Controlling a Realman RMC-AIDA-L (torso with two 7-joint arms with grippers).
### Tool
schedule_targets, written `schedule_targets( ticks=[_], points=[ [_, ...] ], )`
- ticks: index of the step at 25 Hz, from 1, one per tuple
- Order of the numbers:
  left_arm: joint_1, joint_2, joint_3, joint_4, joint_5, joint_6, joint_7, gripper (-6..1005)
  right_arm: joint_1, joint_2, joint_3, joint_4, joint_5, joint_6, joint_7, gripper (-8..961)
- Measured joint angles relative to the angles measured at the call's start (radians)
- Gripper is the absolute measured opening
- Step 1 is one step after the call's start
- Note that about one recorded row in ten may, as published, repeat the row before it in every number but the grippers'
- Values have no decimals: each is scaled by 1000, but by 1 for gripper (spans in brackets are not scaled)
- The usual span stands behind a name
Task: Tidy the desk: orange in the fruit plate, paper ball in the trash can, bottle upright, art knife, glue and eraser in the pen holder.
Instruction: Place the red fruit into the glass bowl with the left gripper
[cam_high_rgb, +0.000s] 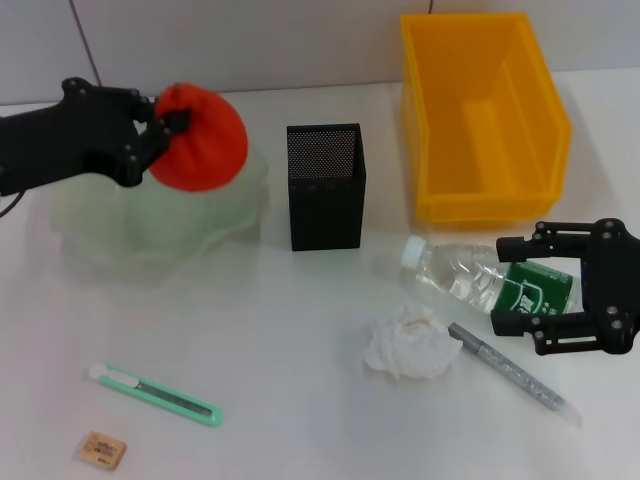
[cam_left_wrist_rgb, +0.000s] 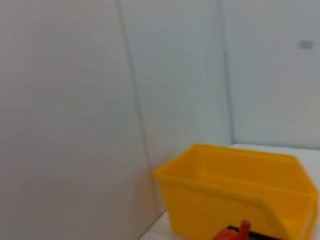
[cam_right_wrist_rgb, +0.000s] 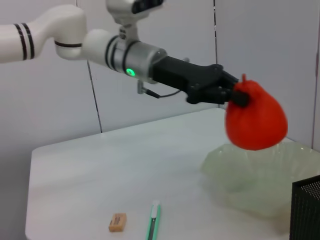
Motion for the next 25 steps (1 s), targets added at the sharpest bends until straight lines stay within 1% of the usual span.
schedule_targets(
  ticks=[4, 6, 9, 13, 19, 25],
  points=[
    [-37, 1, -1, -92, 0, -105, 36, 128, 0, 0, 2, 0, -1, -1, 0, 768],
    [-44, 0, -1, -108, 0, -119, 40, 132, 0, 0, 2, 0, -1, -1, 0, 768],
    [-78, 0, -1, -184, 0, -192, 71, 137, 0, 0, 4, 0, -2, -1, 0, 768],
    [-88, 0, -2, -215, 0, -231, 102, 145, 0, 0, 4, -1, -1, -1, 2, 769],
    [-92, 1, -2, -281, 0, -330, 122, 156, 0, 0, 5, -3, 1, 0, 5, 769],
    [-90, 1, -1, -306, 1, -343, 125, 167, 4, 0, 6, -3, 1, 3, 6, 769]
  ],
)
